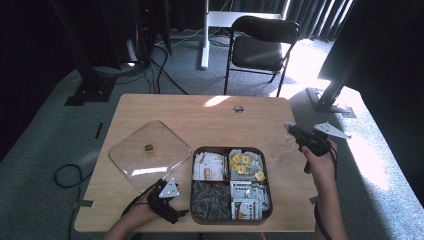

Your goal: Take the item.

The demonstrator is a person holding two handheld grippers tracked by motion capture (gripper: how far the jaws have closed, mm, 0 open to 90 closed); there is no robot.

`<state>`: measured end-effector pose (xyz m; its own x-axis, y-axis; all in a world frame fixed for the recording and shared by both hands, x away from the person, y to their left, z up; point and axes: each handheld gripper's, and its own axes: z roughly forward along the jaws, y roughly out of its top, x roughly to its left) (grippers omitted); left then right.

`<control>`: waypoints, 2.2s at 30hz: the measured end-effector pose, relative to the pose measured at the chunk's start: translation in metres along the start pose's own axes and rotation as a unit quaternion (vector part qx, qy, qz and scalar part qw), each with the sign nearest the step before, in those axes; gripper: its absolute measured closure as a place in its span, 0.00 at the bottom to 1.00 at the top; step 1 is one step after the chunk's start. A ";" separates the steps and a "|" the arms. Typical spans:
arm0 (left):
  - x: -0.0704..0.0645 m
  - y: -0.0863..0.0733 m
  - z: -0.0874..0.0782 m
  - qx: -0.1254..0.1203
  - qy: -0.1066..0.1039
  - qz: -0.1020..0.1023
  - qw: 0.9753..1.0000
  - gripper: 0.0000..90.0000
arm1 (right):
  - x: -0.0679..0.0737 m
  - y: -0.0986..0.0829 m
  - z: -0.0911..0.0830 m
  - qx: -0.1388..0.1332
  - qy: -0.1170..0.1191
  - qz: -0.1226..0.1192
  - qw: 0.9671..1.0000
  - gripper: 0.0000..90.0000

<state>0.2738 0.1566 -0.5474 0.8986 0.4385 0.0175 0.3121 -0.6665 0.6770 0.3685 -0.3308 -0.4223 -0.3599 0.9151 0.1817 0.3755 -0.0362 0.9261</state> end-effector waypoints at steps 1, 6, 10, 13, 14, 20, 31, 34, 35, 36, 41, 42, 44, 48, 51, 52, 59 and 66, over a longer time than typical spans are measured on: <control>0.000 0.000 0.000 0.000 0.000 0.000 1.000 0.01 | 0.000 0.000 0.000 0.000 0.000 0.000 1.000 0.92; 0.000 0.000 0.000 0.000 0.000 0.000 1.000 0.01 | -0.005 -0.010 0.007 0.013 -0.004 0.008 1.000 0.92; 0.000 0.000 0.000 0.000 0.000 0.000 1.000 0.01 | -0.006 -0.017 0.011 0.022 -0.004 0.012 1.000 0.92; 0.000 0.000 0.000 0.000 0.000 0.000 1.000 0.01 | -0.007 -0.021 0.013 0.027 -0.006 0.016 1.000 0.92; 0.000 0.000 0.000 0.000 0.000 0.000 1.000 0.01 | -0.008 -0.023 0.013 0.028 -0.006 0.018 0.999 0.92; 0.000 0.000 0.000 0.000 0.000 0.000 1.000 0.01 | -0.010 -0.029 0.015 0.040 -0.002 0.022 0.999 0.89; 0.000 0.000 0.000 0.000 0.000 0.000 1.000 0.01 | -0.008 -0.033 0.014 0.047 -0.001 0.020 0.999 0.71; 0.000 0.000 0.000 0.000 0.000 0.000 1.000 0.01 | -0.005 -0.032 0.012 0.042 0.012 0.022 0.999 0.64; 0.000 0.000 0.000 0.000 0.000 0.000 1.000 0.01 | -0.004 -0.032 0.011 0.040 0.017 0.020 0.999 0.62; 0.000 0.000 0.000 0.000 0.000 0.000 1.000 0.01 | -0.004 -0.032 0.011 0.040 0.017 0.020 0.999 0.62; 0.000 0.000 0.000 0.000 0.000 0.000 1.000 0.01 | 0.002 -0.030 0.007 0.026 0.036 0.009 0.999 0.55; 0.000 0.000 0.000 0.000 0.000 0.000 1.000 0.01 | 0.002 -0.030 0.006 0.022 0.039 0.009 0.999 0.54; 0.000 0.000 0.000 0.000 0.000 0.000 1.000 0.01 | 0.004 -0.031 0.005 0.013 0.045 0.003 0.999 0.50; 0.000 0.000 0.000 0.000 0.000 0.000 1.000 0.01 | 0.007 -0.032 0.002 0.003 0.056 -0.008 0.998 0.43; 0.000 0.000 0.000 0.000 0.000 0.000 1.000 0.01 | 0.010 -0.034 0.000 0.008 0.060 -0.011 0.998 0.39; 0.000 0.000 0.000 0.000 0.000 0.000 1.000 0.01 | 0.011 -0.034 0.000 0.009 0.061 -0.012 0.998 0.38; 0.000 0.000 0.000 0.001 0.000 0.000 1.000 0.01 | 0.019 -0.039 -0.004 0.027 0.073 -0.033 0.996 0.28; 0.000 0.000 0.000 0.000 0.000 0.000 1.000 0.01 | 0.025 -0.046 -0.008 0.028 0.090 -0.039 0.995 0.24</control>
<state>0.2737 0.1566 -0.5474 0.8985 0.4386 0.0175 0.3123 -0.6667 0.6768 0.3355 -0.3095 -0.4574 -0.5352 0.8274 0.1702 0.3859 0.0602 0.9206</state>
